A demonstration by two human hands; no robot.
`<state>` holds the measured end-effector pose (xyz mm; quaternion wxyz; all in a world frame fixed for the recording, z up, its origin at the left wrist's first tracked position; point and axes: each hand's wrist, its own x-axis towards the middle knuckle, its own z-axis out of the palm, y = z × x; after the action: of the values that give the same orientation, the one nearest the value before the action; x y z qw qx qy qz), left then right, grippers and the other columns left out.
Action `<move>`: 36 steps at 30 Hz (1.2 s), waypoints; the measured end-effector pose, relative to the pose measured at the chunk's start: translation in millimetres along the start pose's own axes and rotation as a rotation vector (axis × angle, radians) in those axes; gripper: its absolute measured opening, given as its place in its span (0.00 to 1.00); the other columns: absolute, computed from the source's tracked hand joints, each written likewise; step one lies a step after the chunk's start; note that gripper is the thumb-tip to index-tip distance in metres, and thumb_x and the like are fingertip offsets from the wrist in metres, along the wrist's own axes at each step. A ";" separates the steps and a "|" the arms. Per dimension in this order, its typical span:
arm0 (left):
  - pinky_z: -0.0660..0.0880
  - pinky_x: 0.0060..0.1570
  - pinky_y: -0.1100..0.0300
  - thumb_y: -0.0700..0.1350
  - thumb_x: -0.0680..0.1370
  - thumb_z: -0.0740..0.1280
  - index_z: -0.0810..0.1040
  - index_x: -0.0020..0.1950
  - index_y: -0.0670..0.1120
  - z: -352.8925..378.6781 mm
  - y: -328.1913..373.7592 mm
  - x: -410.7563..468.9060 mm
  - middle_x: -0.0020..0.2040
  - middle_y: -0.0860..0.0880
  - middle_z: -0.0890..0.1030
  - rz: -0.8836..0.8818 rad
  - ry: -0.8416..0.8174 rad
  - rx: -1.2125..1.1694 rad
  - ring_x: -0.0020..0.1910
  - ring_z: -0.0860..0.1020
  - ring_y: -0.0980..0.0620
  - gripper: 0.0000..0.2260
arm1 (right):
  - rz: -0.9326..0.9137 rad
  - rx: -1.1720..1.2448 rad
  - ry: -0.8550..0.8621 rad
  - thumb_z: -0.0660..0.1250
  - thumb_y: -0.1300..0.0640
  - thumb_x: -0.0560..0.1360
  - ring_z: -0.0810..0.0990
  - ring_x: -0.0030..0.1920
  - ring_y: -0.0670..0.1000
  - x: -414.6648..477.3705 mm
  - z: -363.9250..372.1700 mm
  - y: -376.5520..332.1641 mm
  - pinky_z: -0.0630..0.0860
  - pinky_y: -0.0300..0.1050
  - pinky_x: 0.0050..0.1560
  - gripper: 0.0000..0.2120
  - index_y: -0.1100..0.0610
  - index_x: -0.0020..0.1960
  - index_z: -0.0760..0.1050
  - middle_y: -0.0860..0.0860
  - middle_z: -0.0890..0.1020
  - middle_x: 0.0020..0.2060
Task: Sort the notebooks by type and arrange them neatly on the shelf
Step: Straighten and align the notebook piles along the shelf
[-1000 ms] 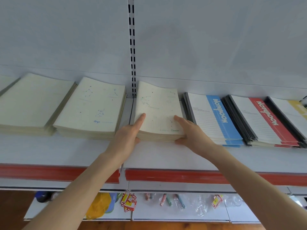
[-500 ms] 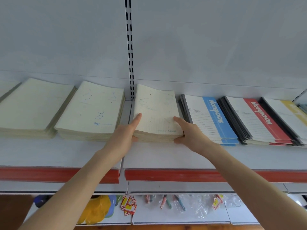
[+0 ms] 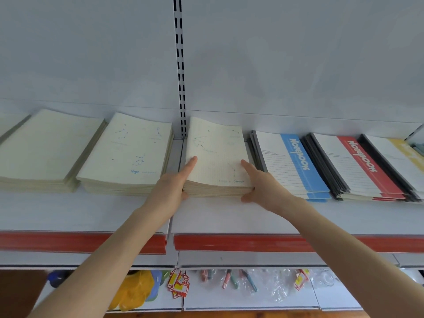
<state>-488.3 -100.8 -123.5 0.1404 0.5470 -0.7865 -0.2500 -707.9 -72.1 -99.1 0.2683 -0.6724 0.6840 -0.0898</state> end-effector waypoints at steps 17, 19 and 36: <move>0.76 0.44 0.58 0.33 0.75 0.66 0.45 0.76 0.54 2.6 5.3 -0.7 0.40 0.44 0.77 -0.001 0.058 -0.014 0.38 0.76 0.50 0.40 | -0.041 -0.011 0.026 0.69 0.62 0.72 0.72 0.54 0.54 3.4 2.7 2.4 0.73 0.46 0.53 0.38 0.52 0.75 0.51 0.56 0.71 0.61; 0.74 0.42 0.59 0.33 0.75 0.65 0.45 0.76 0.54 2.0 6.2 0.2 0.36 0.46 0.73 -0.011 0.062 -0.014 0.35 0.74 0.51 0.40 | -0.035 0.019 0.037 0.69 0.63 0.72 0.73 0.53 0.53 3.4 1.3 1.7 0.73 0.45 0.52 0.38 0.51 0.74 0.52 0.56 0.72 0.61; 0.72 0.49 0.62 0.38 0.77 0.65 0.54 0.76 0.54 -10.5 0.9 0.3 0.53 0.43 0.78 -0.028 -0.014 -0.089 0.45 0.76 0.51 0.32 | -0.018 0.080 -0.023 0.69 0.59 0.73 0.74 0.44 0.50 1.7 -13.3 7.6 0.71 0.37 0.36 0.29 0.51 0.71 0.63 0.49 0.73 0.46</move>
<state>-484.0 -103.4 -114.3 0.1557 0.5495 -0.7678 -0.2903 -720.9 -76.3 -92.0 0.3020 -0.6684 0.6705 -0.1117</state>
